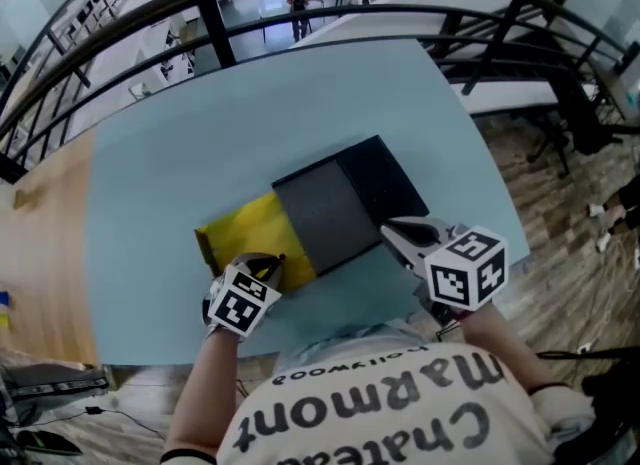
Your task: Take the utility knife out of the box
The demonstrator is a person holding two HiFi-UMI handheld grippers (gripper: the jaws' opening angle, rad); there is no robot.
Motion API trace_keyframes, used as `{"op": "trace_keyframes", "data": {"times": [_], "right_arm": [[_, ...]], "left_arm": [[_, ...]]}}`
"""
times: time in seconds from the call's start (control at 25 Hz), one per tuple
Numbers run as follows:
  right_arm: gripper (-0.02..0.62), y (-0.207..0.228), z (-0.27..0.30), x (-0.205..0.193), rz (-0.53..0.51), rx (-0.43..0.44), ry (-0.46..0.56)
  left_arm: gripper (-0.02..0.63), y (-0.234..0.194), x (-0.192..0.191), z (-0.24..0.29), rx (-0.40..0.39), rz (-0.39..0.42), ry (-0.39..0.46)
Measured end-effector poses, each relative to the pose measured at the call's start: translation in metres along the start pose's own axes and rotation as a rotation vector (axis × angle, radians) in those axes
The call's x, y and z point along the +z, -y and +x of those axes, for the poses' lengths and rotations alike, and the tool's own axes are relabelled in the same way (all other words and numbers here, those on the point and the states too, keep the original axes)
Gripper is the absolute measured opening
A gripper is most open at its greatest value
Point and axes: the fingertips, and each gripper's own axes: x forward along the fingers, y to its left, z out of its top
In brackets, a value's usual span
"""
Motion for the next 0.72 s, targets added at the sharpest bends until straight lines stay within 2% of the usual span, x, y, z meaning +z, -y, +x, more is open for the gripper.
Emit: {"op": "trace_keyframes", "data": {"times": [0.16, 0.32, 0.72], "right_arm": [[0.043, 0.011, -0.009, 0.009, -0.028, 0.039, -0.001], [0.043, 0.018, -0.017, 0.02, -0.062, 0.074, -0.007], [0.043, 0.034, -0.026, 0.04, -0.088, 0.137, 0.029]], "left_arm": [[0.031, -0.004, 0.004, 0.0, 0.05, -0.036, -0.016], [0.029, -0.013, 0.008, -0.015, 0.136, -0.058, -0.014], [0.028, -0.022, 0.041, -0.048, 0.283, -0.121, 0.07]]}}
